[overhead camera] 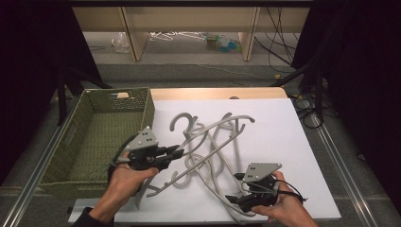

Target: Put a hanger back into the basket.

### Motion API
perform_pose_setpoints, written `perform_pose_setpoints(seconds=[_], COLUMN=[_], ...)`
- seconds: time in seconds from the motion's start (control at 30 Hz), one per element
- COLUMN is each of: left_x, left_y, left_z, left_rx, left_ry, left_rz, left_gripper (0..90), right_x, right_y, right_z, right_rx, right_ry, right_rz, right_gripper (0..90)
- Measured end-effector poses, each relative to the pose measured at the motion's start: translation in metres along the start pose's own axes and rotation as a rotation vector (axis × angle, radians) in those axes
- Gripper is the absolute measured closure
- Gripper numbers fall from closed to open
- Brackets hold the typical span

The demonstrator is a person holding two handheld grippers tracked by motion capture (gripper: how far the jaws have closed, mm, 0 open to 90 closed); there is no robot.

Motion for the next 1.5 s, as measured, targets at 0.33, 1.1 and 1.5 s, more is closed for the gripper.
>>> perform_pose_setpoints(seconds=[0.33, 1.1, 1.5], left_x=[-0.026, -0.003, 0.023], left_y=[-0.056, -0.147, -0.143], left_z=[-0.021, -0.155, -0.198], left_rx=[-0.032, -0.299, -0.354], left_ry=[-0.096, -0.177, -0.195], left_rz=[0.085, 0.094, 0.016], left_gripper=[78.8, 78.9, 78.9], right_x=[0.009, 0.012, 0.014], right_y=[0.011, 0.015, 0.016], right_z=[-0.001, 0.000, 0.001], right_rx=[-0.011, -0.016, -0.015], right_ry=[0.026, 0.035, 0.047], right_rz=[-0.019, -0.044, -0.048], right_gripper=[24.6, 25.3, 25.3])
Point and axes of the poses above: each handheld gripper's, and its own axes: y roughly forward along the jaws, x roughly out of its underside, z roughly to its right, the point moved 6 cm from there along y, roughly forward along the jaws, and after that the axes turned 7 degrees about -z, right-handed, at the moved point
